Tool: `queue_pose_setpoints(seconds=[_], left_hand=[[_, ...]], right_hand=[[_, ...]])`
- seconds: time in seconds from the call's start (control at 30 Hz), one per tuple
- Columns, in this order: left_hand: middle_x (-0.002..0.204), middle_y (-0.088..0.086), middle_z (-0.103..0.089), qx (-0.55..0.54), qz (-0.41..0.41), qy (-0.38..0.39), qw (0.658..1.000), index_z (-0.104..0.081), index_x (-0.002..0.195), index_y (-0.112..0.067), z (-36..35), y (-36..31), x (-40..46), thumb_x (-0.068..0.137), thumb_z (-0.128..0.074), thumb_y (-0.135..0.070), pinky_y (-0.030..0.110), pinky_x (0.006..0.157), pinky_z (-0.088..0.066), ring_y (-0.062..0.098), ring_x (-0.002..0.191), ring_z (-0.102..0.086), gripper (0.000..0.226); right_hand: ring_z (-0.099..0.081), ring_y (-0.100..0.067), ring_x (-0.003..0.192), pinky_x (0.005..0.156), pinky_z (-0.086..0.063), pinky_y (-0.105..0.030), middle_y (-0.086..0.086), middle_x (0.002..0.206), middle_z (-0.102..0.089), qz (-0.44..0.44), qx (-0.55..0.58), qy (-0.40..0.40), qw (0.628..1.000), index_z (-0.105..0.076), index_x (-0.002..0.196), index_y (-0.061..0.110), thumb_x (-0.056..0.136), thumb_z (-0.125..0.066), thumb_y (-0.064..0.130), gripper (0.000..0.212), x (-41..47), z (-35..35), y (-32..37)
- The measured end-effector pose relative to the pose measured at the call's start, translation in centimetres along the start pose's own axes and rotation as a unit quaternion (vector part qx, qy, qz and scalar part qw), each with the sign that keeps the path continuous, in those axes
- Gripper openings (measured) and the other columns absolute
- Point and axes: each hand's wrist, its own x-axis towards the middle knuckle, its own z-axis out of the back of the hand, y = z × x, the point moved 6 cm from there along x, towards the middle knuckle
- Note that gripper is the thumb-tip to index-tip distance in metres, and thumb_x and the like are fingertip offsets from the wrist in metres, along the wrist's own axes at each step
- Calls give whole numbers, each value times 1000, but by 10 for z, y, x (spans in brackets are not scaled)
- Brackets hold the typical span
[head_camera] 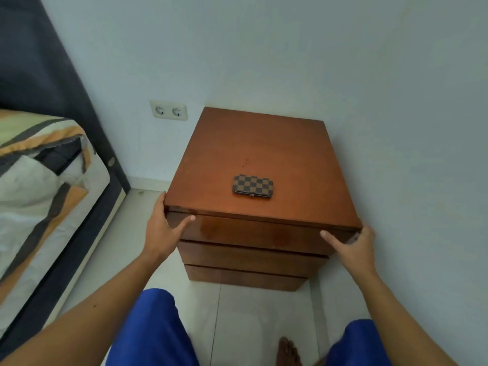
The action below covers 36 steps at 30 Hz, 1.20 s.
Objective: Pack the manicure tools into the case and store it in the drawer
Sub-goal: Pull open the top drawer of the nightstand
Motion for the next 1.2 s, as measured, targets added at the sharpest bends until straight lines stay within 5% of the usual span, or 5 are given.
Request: queue_pose_setpoints(seconds=[0.1, 0.27, 0.5, 0.8, 1.2], left_hand=[[141, -5, -64, -44, 14, -20, 999, -46, 155, -28, 7, 2, -6, 95, -76, -42, 41, 113, -51, 17, 129, -62, 68], [132, -9, -69, -61, 39, -36, 997, -58, 148, -23, 14, 0, -18, 98, -75, -26, 40, 113, -51, 14, 123, -66, 53], [144, 6, -66, -28, 87, -30, 995, -55, 152, -13, 30, 6, -46, 96, -77, -31, 41, 115, -49, 23, 132, -64, 63], [128, 5, -73, -11, 73, -15, 997, -66, 136, -16, 58, 5, -113, 93, -80, -35, 30, 105, -52, 21, 121, -69, 49], [133, 10, -70, -2, 62, -1, 998, -64, 138, -11, 80, -2, -184, 96, -76, -29, 32, 104, -51, 28, 125, -66, 48]], right_hand=[[-63, -27, 124, 109, -49, -43, -6, 131, -68, -35, 89, 61, 994, -58, 137, 13, 76, -90, 33, 72, -6, -11, -20], [-67, -25, 117, 108, -51, -46, -9, 129, -70, -47, 77, 41, 995, -61, 136, 10, 90, -81, 27, 53, -12, -10, -29], [-68, -25, 113, 104, -54, -48, -10, 126, -71, -51, 54, 43, 996, -63, 132, 10, 93, -77, 36, 49, -44, 7, -30], [-62, -18, 109, 96, -49, -32, -4, 119, -66, -51, 44, 60, 996, -59, 137, 6, 96, -74, 28, 49, -110, 40, -35], [-66, -34, 124, 103, -52, -43, -16, 134, -68, -34, -7, 71, 997, -59, 138, 7, 95, -73, 34, 53, -168, 68, -54]])
